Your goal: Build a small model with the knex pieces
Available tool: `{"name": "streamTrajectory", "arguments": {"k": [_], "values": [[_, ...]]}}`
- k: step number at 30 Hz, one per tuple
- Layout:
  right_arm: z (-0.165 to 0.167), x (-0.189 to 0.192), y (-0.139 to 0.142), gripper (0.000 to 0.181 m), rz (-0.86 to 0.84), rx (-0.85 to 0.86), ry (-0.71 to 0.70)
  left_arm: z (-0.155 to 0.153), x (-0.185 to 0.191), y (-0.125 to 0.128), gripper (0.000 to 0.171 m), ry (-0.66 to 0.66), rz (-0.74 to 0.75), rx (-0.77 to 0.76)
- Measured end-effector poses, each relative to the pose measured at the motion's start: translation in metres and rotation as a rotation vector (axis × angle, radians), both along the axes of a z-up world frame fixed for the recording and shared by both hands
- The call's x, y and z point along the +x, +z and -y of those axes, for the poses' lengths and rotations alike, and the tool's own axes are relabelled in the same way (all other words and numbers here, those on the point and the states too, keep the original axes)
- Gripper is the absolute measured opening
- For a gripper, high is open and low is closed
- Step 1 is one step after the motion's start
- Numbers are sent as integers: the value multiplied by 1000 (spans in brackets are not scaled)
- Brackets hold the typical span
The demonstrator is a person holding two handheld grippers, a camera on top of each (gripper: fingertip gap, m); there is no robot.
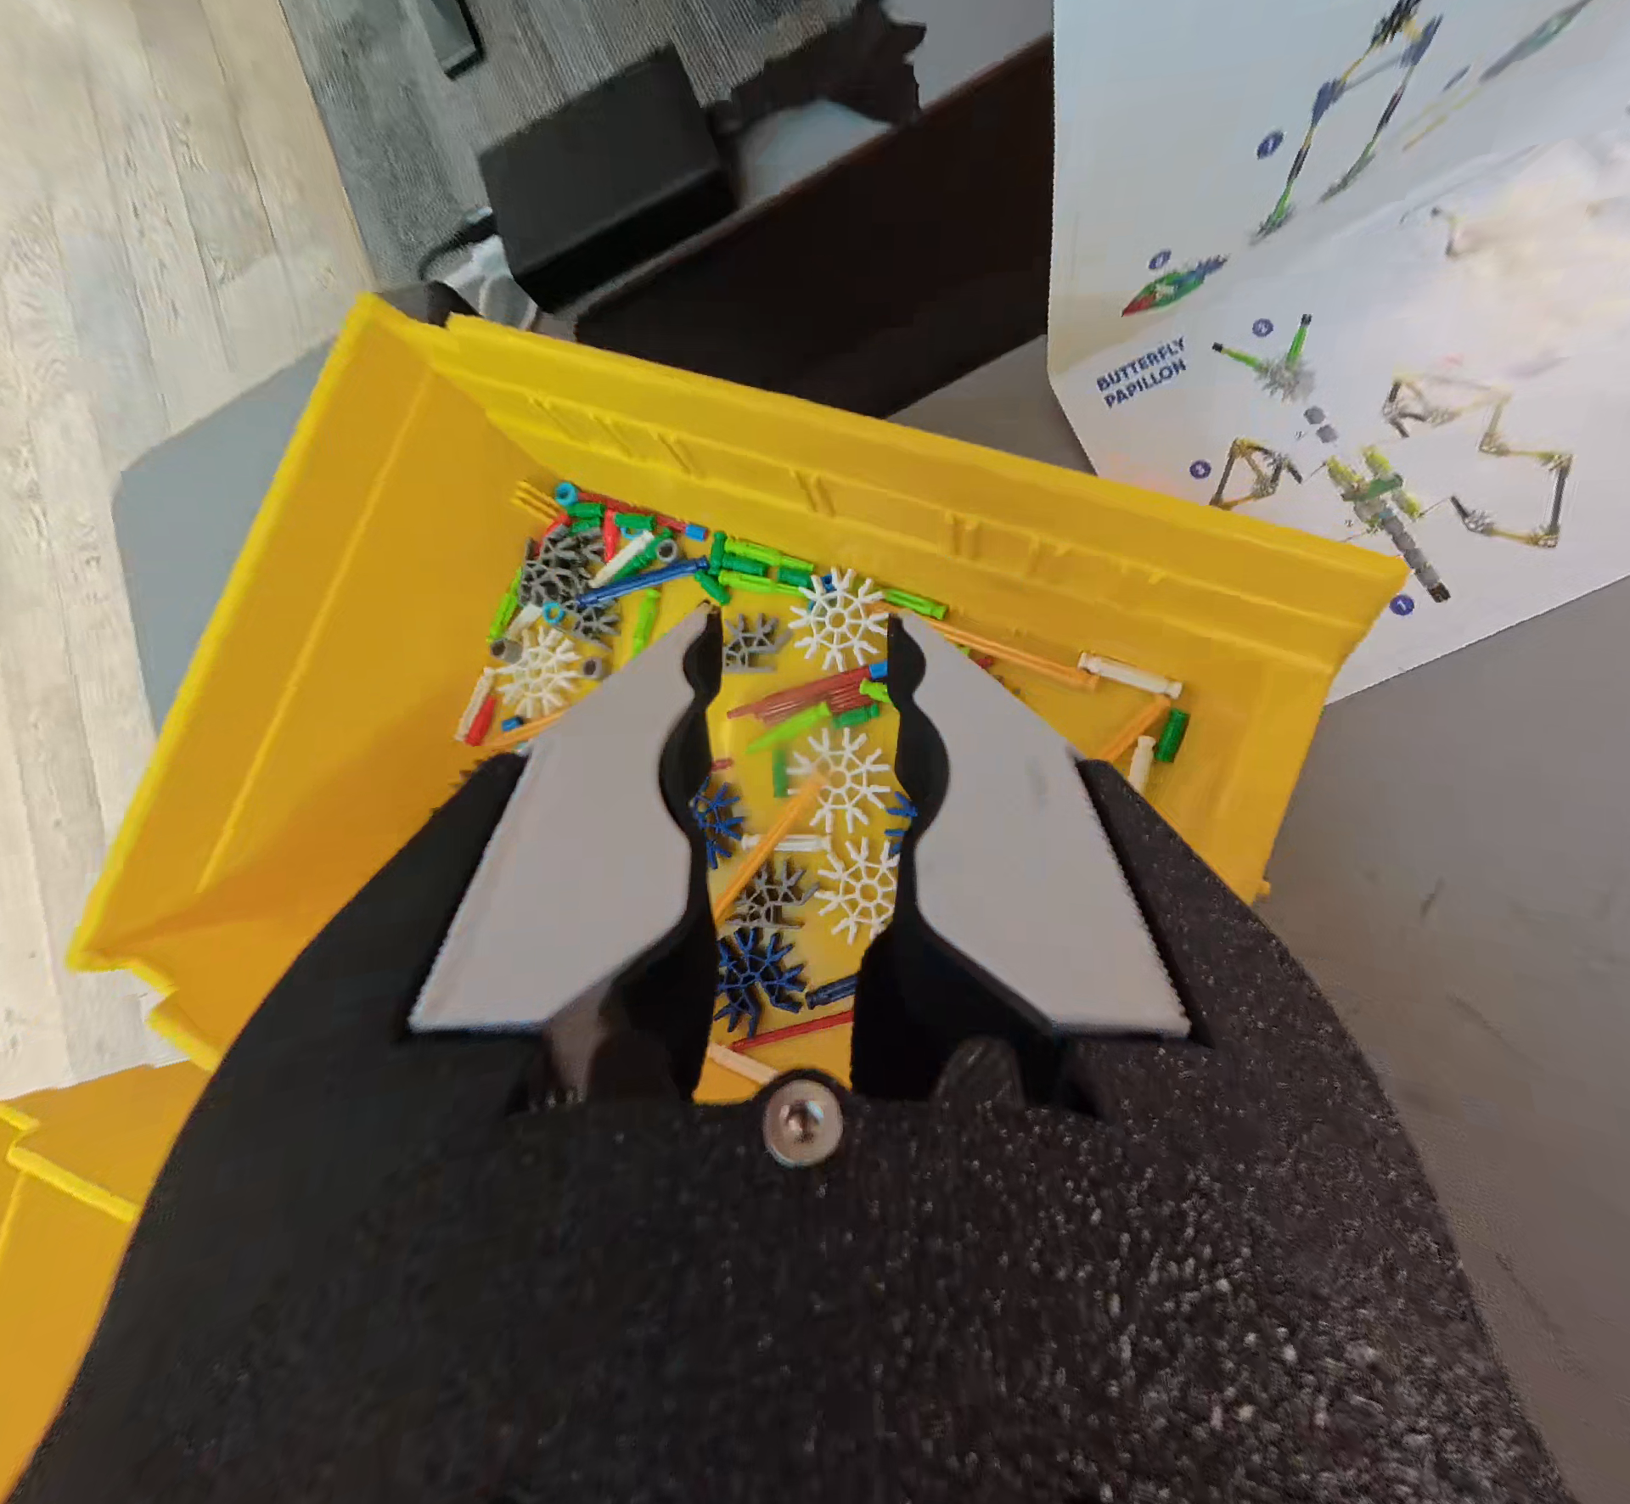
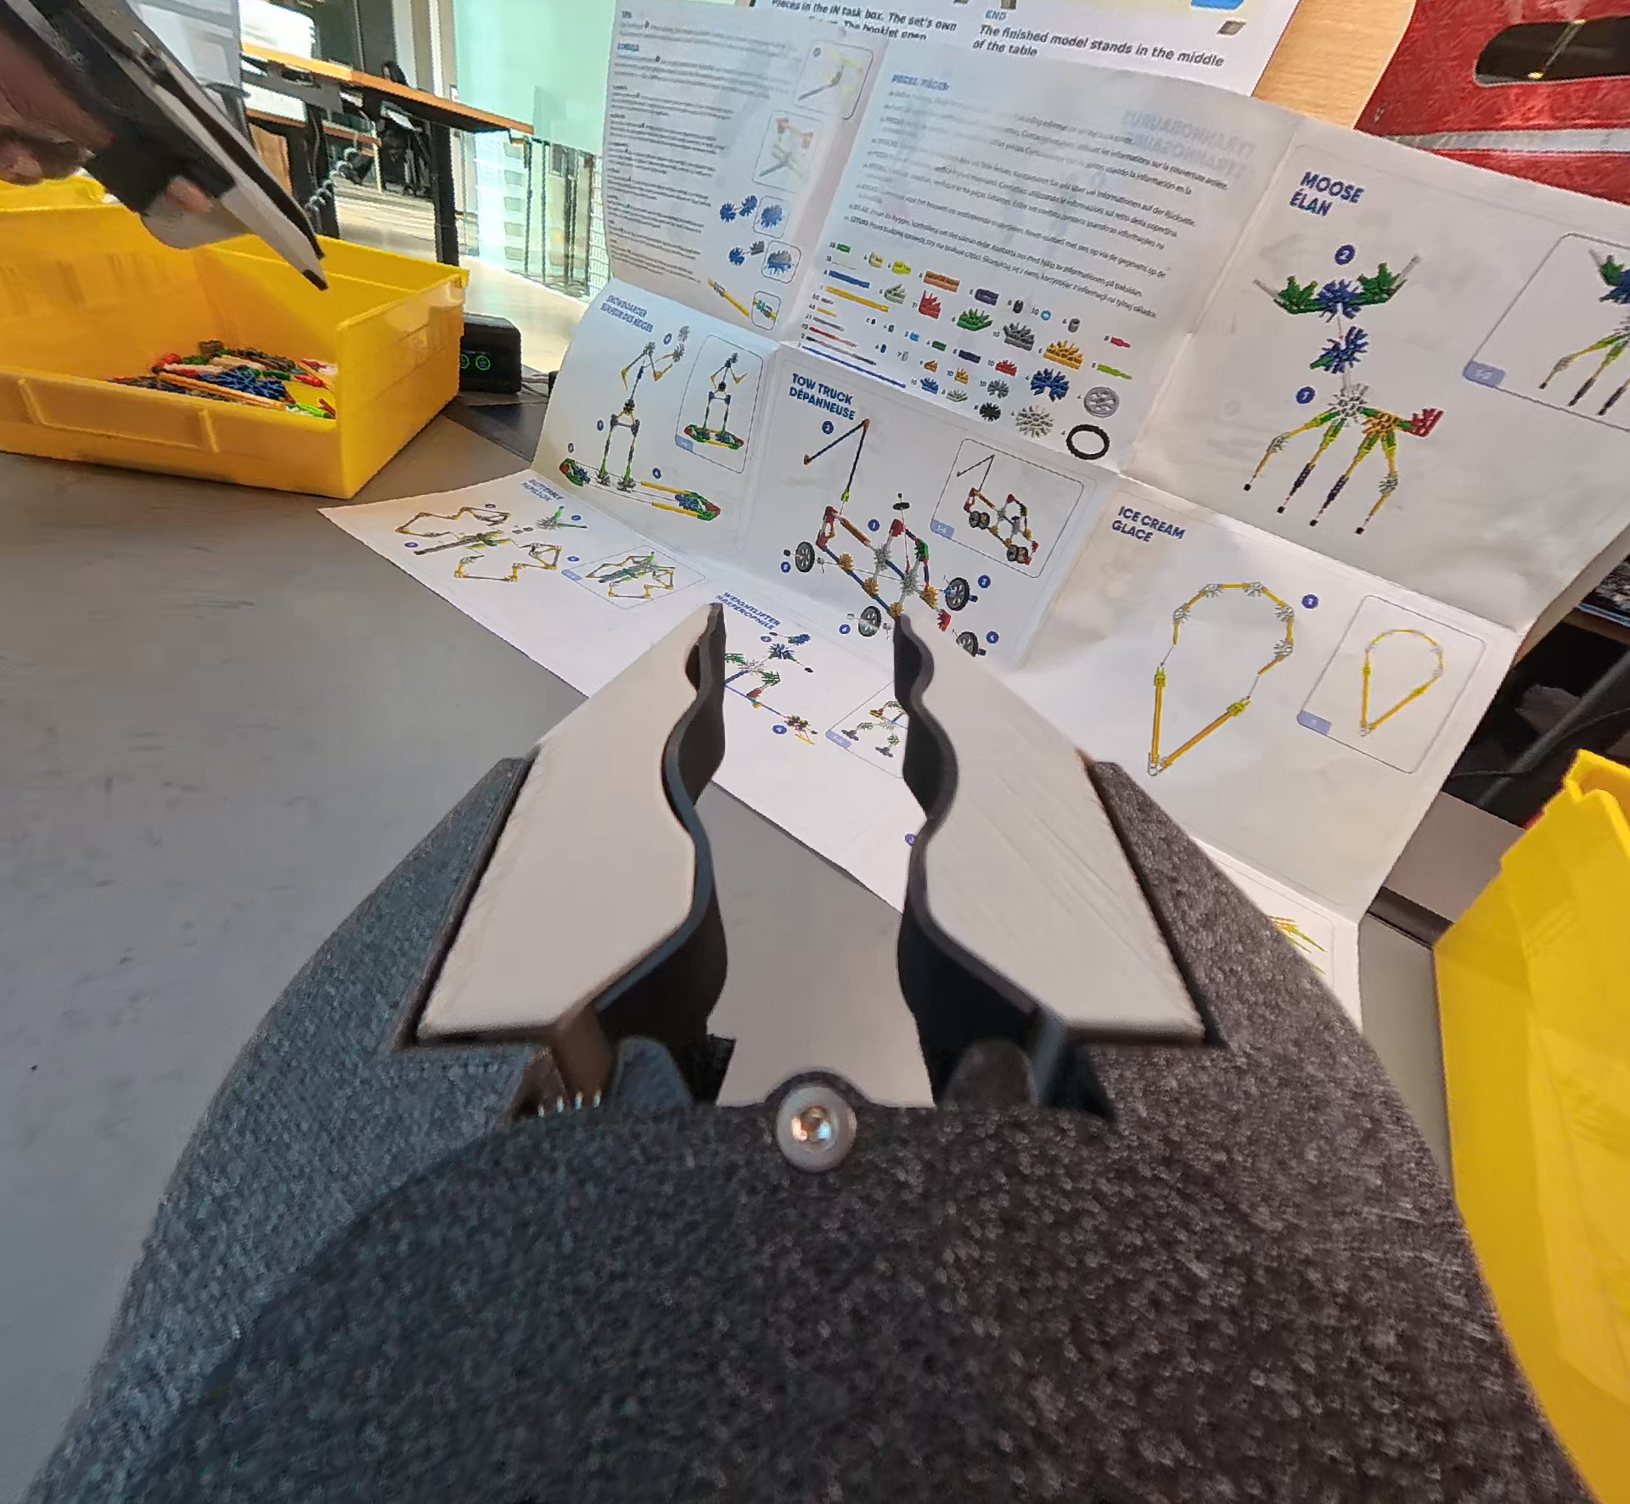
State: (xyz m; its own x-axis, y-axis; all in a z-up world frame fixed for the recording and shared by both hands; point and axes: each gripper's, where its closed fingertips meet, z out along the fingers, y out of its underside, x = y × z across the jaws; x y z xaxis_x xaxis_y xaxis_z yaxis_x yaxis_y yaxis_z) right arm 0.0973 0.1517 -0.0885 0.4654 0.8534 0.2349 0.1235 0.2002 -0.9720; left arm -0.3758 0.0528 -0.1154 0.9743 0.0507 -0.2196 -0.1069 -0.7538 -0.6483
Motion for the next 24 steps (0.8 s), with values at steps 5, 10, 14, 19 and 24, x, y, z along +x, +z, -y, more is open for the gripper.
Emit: {"name": "streamTrajectory", "arguments": {"k": [5, 10, 14, 19, 24], "values": [[2, -4, -9, 36, 32, -7, 11, -16, -2, -50, 38, 16, 49, -198], [3, -5, -11, 35, 42, -9, 24, -20, -10, -75, 39, 48, 142, -268], [3, -6, -13, 35, 47, -20, 33, -19, -11, -90, 42, 62, 174, -311], [3, -6, -15, 35, 54, -23, 37, -16, -17, -100, 36, 79, 151, -331], [2, -6, -15, 34, 56, -25, 34, -13, -21, -77, 35, 73, 95, -266]]}}
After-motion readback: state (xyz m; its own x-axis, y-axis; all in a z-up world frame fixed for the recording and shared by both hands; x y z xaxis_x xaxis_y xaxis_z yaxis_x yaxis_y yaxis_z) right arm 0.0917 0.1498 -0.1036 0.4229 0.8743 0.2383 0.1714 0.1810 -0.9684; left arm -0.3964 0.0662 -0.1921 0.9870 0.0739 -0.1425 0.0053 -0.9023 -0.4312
